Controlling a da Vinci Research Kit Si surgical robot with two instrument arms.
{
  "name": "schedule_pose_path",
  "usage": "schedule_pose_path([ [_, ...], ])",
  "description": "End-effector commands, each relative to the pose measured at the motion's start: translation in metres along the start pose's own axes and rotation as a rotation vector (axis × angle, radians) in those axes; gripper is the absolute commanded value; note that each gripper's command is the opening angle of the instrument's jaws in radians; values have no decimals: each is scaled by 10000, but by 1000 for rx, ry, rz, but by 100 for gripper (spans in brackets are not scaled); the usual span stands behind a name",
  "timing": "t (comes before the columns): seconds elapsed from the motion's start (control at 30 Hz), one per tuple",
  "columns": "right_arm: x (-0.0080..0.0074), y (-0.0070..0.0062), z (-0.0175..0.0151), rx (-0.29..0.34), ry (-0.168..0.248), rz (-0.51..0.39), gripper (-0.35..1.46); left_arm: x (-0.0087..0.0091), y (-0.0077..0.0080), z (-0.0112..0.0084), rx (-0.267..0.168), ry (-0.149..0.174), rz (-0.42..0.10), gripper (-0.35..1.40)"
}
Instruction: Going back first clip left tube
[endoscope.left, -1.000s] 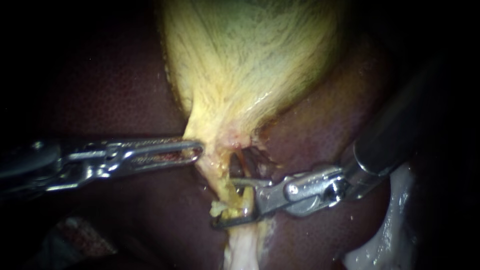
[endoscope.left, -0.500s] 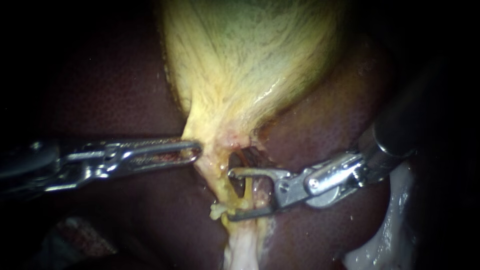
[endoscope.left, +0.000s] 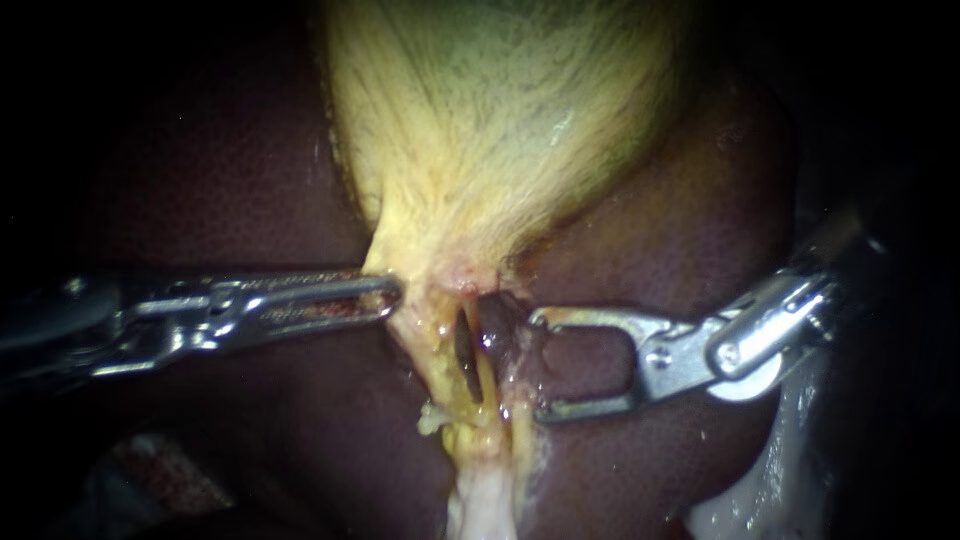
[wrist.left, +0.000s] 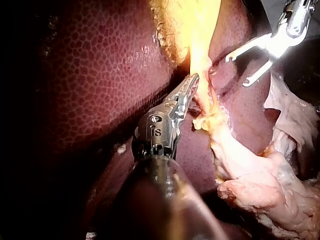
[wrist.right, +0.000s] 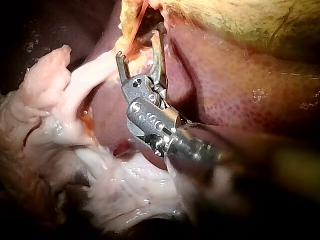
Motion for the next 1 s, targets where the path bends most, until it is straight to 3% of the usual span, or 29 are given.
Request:
schedule_pose_path([
  [0.03,1,1,-5,-1,-1,5,60,0,2,0,0,0,0,-15],
  [0.27,4,1,-13,0,-1,-3,60,6,19,13,-1,-2,2,-15],
  [0.5,5,1,-20,3,1,-2,60,22,35,40,-12,-2,11,-15],
  [0.73,10,4,-26,0,9,3,60,40,26,64,3,25,23,-15],
  [1.0,10,5,-27,-1,12,4,60,44,17,67,10,30,26,-15],
])
